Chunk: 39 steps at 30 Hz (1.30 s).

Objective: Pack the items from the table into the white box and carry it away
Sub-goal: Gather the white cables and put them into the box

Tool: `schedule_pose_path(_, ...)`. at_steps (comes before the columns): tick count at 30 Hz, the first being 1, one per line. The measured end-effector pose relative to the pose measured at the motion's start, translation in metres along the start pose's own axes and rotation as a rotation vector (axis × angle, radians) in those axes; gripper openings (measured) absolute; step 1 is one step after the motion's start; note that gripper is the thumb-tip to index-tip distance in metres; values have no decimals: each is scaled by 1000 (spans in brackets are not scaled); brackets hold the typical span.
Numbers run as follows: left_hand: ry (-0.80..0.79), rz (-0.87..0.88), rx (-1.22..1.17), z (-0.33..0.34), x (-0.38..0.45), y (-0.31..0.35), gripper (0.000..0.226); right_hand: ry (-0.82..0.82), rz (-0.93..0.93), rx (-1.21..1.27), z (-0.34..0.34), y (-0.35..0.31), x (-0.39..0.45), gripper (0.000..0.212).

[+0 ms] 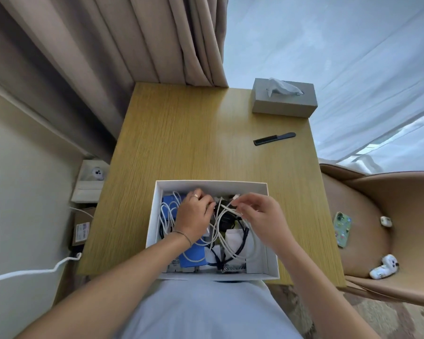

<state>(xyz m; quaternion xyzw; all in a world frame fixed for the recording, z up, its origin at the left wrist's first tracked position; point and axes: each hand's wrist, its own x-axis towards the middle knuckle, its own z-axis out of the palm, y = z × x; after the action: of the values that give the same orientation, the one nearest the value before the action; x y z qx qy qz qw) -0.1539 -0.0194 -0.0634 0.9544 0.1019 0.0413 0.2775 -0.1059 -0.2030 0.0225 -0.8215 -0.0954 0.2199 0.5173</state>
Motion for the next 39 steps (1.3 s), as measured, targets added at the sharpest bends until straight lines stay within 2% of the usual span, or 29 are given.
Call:
schedule_pose_path(3, -12, 83, 212, 6, -3, -4, 23, 4, 22, -64, -1, 6, 1, 23)
schedule_pose_path(5, -38, 105, 266, 4, -3, -2, 28, 30, 33, -111, -1, 11, 0, 22)
schedule_pose_path(9, -17, 118, 170, -12, -6, 3, 31, 73, -4, -279, 4, 23, -1, 20)
schedule_pose_path(15, 57, 133, 21, -52, -18, -3, 17, 90, -139, -553, 22, 34, 9, 11)
schedule_pose_path(20, 157, 78, 33, -80, -33, -19, 16, 7, -125, -796, 34, 42, 23, 19)
schedule_pose_path(25, 269, 4, 29, -92, -45, -38, 22, -60, -174, -904, 39, 41, 24, 11)
schedule_pose_path(27, 296, -83, 19, -92, -52, -44, 26, -52, -205, -907, 36, 37, 21, 10)
schedule_pose_path(30, 326, -198, -35, -94, -59, -51, 34, 56, -271, -828, 22, 28, 14, 9)
schedule_pose_path(34, 272, -306, -118, -98, -65, -60, 21, 241, -349, -623, -3, 22, 1, 5)
schedule_pose_path(39, 203, -352, -89, -99, -66, -64, 13, 372, -250, -441, -24, 32, -2, 8)
